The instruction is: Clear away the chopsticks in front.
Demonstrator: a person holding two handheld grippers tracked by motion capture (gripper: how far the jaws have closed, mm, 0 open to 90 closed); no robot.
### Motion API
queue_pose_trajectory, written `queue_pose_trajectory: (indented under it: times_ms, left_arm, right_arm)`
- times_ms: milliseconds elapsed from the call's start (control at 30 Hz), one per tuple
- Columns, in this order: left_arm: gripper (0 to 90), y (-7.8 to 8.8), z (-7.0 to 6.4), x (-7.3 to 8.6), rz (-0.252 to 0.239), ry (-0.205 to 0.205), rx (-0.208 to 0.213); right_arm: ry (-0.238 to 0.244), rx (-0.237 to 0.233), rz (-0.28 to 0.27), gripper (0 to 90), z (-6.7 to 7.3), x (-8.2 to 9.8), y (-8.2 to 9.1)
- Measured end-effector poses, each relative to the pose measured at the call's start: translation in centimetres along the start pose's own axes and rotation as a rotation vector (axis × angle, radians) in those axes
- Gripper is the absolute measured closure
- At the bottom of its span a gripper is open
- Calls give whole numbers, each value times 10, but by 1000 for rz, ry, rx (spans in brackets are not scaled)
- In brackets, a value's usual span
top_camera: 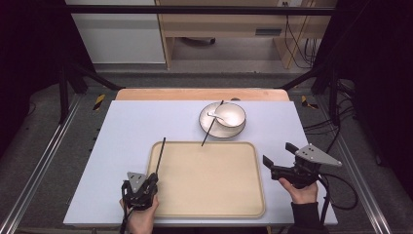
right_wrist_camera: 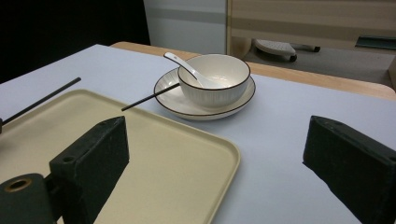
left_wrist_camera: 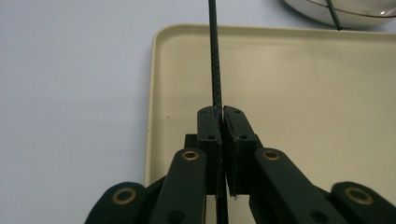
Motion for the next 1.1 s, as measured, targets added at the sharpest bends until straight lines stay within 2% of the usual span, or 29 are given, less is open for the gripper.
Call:
queue_pose_trajectory:
  times_ms: [267,600,700,767,867,933,1000,1033,1067,1100]
  left_arm:
    - [852,-2,-2,3,48,-46,-42]
    - [847,-5,0,6,106,-56,-68]
    - [837,-5,0,6,105,-54,-63]
    - [797,-4,0,5,99,-53,-63]
    - [738,-1,1,-3,69,-56,-39]
    - [699,2,1,-11,41,-59,-3]
    - [638,3,0,-21,11,-66,26]
    - [599,3,0,-21,11,-66,26]
    - [560,3,-2,-31,-14,-84,68]
    - [525,2,-3,-36,-30,-92,88]
  right_arm:
    - [-1,0,1,69,0,0,0]
    - [-4,-2,0,69,1,0,0]
    - [-6,-2,2,69,1,0,-1]
    - [-4,-2,2,69,1,0,-1]
    - [-1,-2,-1,69,1,-1,0]
    - [-2,-1,-3,69,1,-1,0]
    - [-3,2,-5,69,1,-1,1]
    - [-2,7,-10,71,1,-1,1]
    - [-1,6,-13,71,1,-1,2]
    - [-2,6,-15,71,1,-1,2]
Point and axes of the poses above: each handheld gripper's, and its own axes: y roughly backward along the jaws, x roughly out of its underside, z roughly to its left, the point moved 1 cm from there along -y, roughly forward along the jaws, and after that the axes turned 9 degrees about -x, right-handed, at the moved point
